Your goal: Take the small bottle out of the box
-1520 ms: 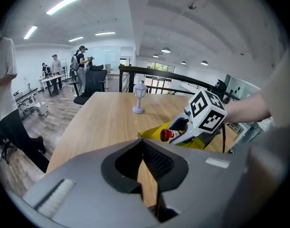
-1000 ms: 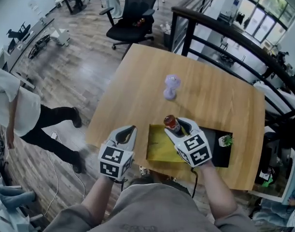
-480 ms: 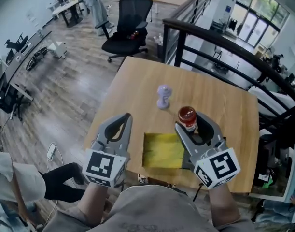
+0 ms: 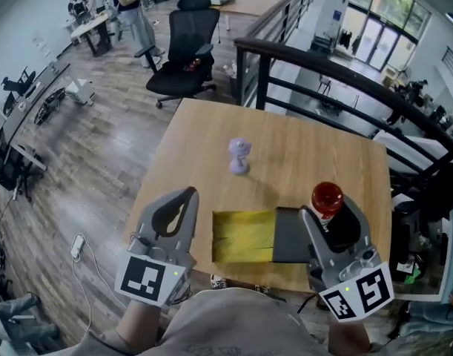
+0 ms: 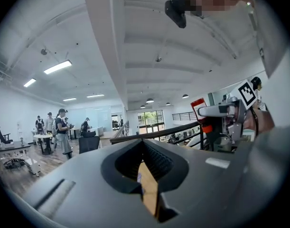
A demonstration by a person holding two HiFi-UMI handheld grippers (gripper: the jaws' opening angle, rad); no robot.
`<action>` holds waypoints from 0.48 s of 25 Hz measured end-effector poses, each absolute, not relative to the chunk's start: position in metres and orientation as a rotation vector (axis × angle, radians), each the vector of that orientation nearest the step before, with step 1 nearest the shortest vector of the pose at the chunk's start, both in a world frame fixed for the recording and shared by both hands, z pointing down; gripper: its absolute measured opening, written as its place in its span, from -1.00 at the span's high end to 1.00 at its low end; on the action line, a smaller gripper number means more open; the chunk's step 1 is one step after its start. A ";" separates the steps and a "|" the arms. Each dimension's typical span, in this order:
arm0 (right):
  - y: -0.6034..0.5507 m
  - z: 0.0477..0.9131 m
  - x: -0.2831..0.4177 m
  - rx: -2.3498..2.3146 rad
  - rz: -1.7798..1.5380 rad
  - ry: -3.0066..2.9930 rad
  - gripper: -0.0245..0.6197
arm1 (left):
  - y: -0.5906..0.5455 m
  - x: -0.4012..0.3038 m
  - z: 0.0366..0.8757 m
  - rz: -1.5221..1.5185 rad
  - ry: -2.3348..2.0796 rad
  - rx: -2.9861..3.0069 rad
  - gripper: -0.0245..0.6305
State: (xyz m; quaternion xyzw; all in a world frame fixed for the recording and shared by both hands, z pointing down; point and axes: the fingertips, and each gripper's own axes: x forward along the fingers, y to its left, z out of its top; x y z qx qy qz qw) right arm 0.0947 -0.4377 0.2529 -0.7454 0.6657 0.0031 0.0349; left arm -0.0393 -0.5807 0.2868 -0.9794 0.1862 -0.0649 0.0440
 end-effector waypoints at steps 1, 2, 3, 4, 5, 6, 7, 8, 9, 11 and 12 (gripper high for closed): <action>-0.433 0.255 0.097 -2.302 -0.002 2.032 0.21 | -0.580 -0.039 0.286 -0.195 0.566 -2.987 0.92; -0.428 0.258 0.100 -2.310 -0.019 2.019 0.21 | -0.579 -0.037 0.287 -0.194 0.561 -2.982 0.92; -0.424 0.262 0.101 -2.317 -0.039 2.011 0.21 | -0.578 -0.036 0.290 -0.205 0.554 -2.985 0.92; -0.421 0.267 0.103 -2.323 -0.058 2.006 0.21 | -0.575 -0.034 0.295 -0.225 0.543 -2.997 0.92; -0.419 0.272 0.104 -2.331 -0.075 2.004 0.21 | -0.572 -0.032 0.301 -0.244 0.531 -3.011 0.92; -0.417 0.277 0.104 -2.338 -0.091 2.004 0.21 | -0.569 -0.030 0.306 -0.257 0.521 -3.022 0.92; -0.416 0.281 0.104 -2.343 -0.106 2.005 0.21 | -0.566 -0.029 0.310 -0.267 0.513 -3.029 0.92; -0.416 0.285 0.104 -2.346 -0.119 2.004 0.21 | -0.564 -0.028 0.313 -0.275 0.509 -3.034 0.92; -0.415 0.287 0.105 -2.346 -0.128 2.002 0.21 | -0.562 -0.027 0.315 -0.280 0.506 -3.035 0.92; -0.416 0.289 0.106 -2.344 -0.137 2.000 0.21 | -0.561 -0.026 0.317 -0.282 0.506 -3.033 0.92; -0.416 0.290 0.106 -2.343 -0.139 2.001 0.21 | -0.560 -0.026 0.318 -0.284 0.503 -3.036 0.92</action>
